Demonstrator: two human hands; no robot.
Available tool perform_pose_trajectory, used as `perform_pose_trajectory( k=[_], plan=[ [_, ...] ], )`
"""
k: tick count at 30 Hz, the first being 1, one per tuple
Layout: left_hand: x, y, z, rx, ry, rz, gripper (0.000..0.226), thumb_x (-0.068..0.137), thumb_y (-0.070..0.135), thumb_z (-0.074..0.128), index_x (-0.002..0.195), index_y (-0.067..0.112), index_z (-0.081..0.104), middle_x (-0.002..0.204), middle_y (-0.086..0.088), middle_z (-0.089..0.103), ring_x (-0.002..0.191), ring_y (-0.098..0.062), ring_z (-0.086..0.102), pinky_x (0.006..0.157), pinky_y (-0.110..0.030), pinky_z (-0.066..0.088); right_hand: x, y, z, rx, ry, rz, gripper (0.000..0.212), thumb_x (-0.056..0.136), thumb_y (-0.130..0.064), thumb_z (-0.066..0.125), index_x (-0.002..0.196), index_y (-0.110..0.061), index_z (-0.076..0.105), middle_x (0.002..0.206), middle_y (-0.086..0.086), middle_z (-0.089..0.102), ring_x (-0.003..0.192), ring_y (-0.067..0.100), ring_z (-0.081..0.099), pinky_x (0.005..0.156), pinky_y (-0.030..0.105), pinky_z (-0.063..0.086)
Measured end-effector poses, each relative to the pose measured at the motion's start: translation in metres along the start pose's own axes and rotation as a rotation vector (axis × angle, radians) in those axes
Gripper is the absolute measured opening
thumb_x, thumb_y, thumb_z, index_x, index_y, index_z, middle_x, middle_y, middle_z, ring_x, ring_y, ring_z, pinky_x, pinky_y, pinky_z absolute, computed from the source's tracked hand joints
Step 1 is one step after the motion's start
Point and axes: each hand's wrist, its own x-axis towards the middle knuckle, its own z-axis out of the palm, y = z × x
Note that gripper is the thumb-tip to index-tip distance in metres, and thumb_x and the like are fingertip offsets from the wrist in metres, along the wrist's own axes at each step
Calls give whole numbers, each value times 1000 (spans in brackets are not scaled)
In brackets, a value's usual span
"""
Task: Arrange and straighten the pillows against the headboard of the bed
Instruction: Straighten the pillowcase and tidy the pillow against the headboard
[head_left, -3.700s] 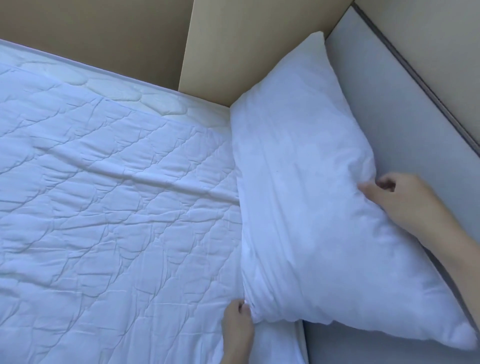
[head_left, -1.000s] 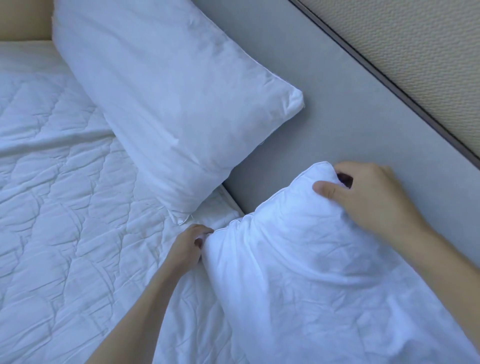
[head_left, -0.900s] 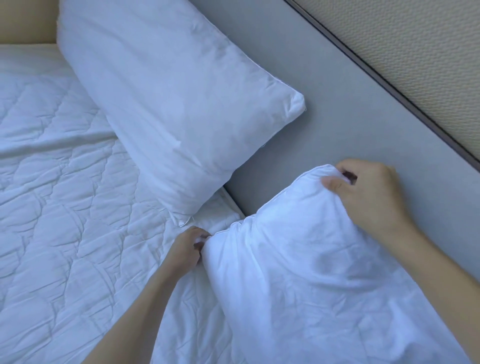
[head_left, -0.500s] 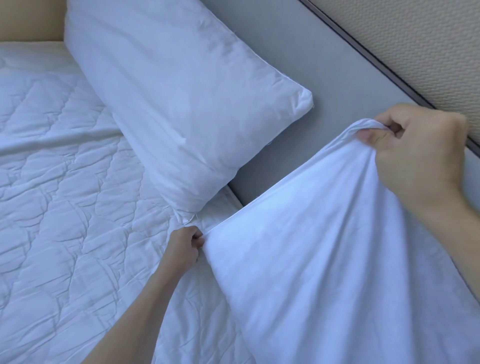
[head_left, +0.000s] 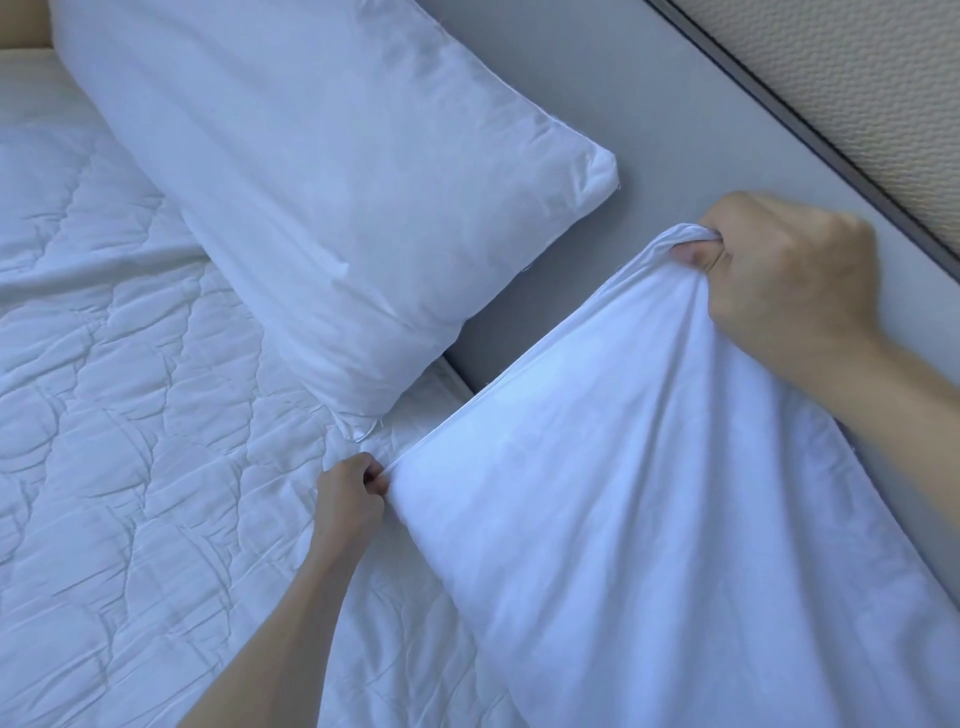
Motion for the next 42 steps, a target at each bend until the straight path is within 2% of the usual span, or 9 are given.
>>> perform_pose_trajectory(
  k=[12,23,25,28,30,33,37,39,42],
  plan=[
    [15,-6,-1,4,-59,24,21,81,-9,56,67,6,56,65,-20,65,59,-26,54,53,-28,38,-3,-6,4,-63,-14,16,37,98,-29,61,70,-8,47,58,17,53,44,39,49,47,29,22],
    [5,18,-14,73,-85,-32,15,83,-1,56,71,1,65,67,-17,69,73,-39,71,65,-47,60,9,-34,-12,89,-134,269,30,96,-31,56,83,-3,58,88,28,67,78,46,59,58,40,28],
    [-2,29,-15,92,-67,-69,15,82,-1,50,84,2,65,75,-14,69,81,-40,71,71,-49,61,9,-33,-18,110,-219,286,27,96,-29,57,83,-6,57,88,26,67,79,46,59,58,40,34],
    [-40,53,-14,15,31,-114,43,88,0,48,129,13,49,115,-12,59,96,-36,63,77,-44,53,-9,-18,-42,292,-188,367,13,92,-13,50,87,-8,61,79,20,66,73,43,60,64,45,52],
    [-75,80,-11,-29,178,14,51,90,1,50,137,20,41,132,-9,46,104,-33,58,81,-42,48,-50,-6,-70,462,-95,502,21,93,-9,46,93,-7,66,81,14,71,74,37,65,69,44,55],
    [-130,149,-1,-48,253,545,46,89,-2,56,127,22,49,124,-5,48,110,-30,55,92,-41,49,-142,5,-116,601,-84,742,21,97,-16,48,103,-13,68,91,10,75,84,32,71,80,48,56],
    [-188,248,28,278,-21,1291,45,83,2,66,126,10,60,125,-10,59,113,-30,53,96,-38,42,-259,15,-142,523,-301,1041,14,97,-8,56,104,-9,68,93,8,75,91,33,70,80,30,50],
    [-200,283,53,478,-207,1471,53,79,11,74,129,10,59,129,-9,59,117,-31,55,97,-40,44,-298,15,-145,484,-410,1127,14,97,-13,59,108,-10,67,98,11,74,98,34,68,80,35,52],
    [-207,313,82,751,-251,1580,54,66,19,88,114,8,65,116,-11,65,107,-36,59,85,-44,49,-327,16,-148,417,-605,1174,26,93,-29,68,114,-14,64,101,3,69,102,31,62,77,33,45]
  ],
)
